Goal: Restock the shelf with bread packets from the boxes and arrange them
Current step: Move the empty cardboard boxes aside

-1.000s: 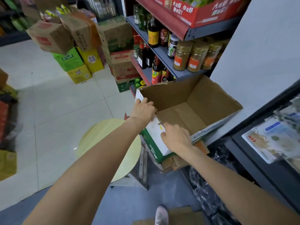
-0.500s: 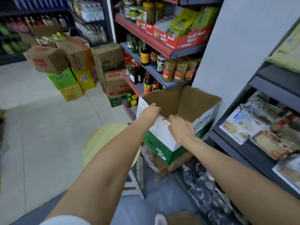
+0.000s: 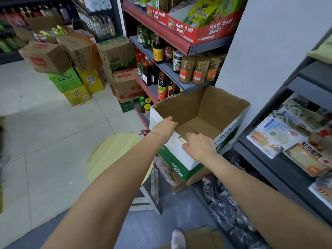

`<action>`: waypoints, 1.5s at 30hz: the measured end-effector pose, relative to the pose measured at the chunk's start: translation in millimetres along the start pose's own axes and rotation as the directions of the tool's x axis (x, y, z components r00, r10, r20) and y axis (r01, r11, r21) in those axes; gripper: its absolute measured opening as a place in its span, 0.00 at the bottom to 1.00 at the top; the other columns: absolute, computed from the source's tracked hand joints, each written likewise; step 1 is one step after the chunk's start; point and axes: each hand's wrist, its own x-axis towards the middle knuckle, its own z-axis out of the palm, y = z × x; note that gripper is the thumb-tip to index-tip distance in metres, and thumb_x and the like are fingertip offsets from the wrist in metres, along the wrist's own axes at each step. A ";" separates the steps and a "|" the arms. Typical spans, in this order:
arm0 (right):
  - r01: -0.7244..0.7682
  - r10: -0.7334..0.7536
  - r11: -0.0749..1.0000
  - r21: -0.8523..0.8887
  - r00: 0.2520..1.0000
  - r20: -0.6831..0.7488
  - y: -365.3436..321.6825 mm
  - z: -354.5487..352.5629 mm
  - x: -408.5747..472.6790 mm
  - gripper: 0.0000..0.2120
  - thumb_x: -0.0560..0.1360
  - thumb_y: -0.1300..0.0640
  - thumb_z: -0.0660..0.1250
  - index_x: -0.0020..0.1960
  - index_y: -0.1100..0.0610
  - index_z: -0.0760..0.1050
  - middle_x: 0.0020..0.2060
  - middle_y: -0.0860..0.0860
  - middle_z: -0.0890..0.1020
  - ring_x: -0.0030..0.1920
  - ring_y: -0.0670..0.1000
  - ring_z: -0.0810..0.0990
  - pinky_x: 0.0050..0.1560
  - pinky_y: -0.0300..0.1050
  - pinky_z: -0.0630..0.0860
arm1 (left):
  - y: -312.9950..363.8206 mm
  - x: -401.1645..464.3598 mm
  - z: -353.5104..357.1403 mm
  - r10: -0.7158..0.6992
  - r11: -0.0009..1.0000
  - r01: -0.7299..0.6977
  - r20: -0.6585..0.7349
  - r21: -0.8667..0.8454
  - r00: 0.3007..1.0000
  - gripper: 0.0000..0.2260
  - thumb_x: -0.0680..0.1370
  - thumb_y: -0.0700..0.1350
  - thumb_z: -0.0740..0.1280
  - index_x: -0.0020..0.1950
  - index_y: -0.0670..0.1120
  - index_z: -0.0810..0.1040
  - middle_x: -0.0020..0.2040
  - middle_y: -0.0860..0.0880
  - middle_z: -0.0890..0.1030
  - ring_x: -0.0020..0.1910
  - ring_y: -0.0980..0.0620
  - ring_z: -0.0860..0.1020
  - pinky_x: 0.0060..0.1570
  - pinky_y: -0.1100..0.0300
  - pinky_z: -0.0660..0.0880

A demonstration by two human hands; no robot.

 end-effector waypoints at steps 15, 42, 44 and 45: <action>0.040 -0.033 0.997 -0.059 0.993 0.116 17.3 51.6 1.9 0.15 0.77 0.54 0.54 0.61 0.56 0.72 0.53 0.60 0.81 0.54 0.60 0.79 0.43 0.47 0.66 | 4.7 4.7 44.1 0.095 0.995 -0.098 0.089 0.027 0.992 0.09 0.80 0.37 0.60 0.59 0.42 0.76 0.58 0.42 0.69 0.56 0.43 0.75 0.51 0.53 0.73; -0.053 0.062 0.997 0.047 0.973 -0.222 12.9 7.4 12.1 0.07 0.78 0.59 0.53 0.41 0.57 0.66 0.36 0.52 0.73 0.35 0.57 0.71 0.34 0.46 0.64 | 5.6 27.7 -11.1 0.145 0.989 -0.147 -0.062 -0.026 0.987 0.07 0.78 0.33 0.62 0.54 0.40 0.75 0.46 0.45 0.65 0.43 0.46 0.70 0.54 0.50 0.73; -0.043 0.051 0.998 0.040 0.970 -0.237 10.0 5.7 19.7 0.08 0.78 0.59 0.54 0.41 0.57 0.65 0.37 0.52 0.74 0.35 0.56 0.71 0.34 0.46 0.63 | -0.6 33.3 -10.5 0.119 0.990 -0.125 -0.100 -0.061 0.988 0.07 0.78 0.34 0.61 0.55 0.40 0.75 0.46 0.45 0.65 0.42 0.47 0.69 0.52 0.51 0.73; -0.039 0.048 0.998 0.041 0.967 -0.249 7.9 2.7 23.8 0.08 0.78 0.58 0.54 0.41 0.57 0.65 0.37 0.53 0.75 0.35 0.57 0.70 0.34 0.46 0.63 | -3.3 34.4 -13.5 0.112 0.990 -0.120 -0.111 -0.075 0.988 0.07 0.79 0.34 0.61 0.55 0.40 0.75 0.47 0.45 0.65 0.42 0.46 0.69 0.52 0.52 0.73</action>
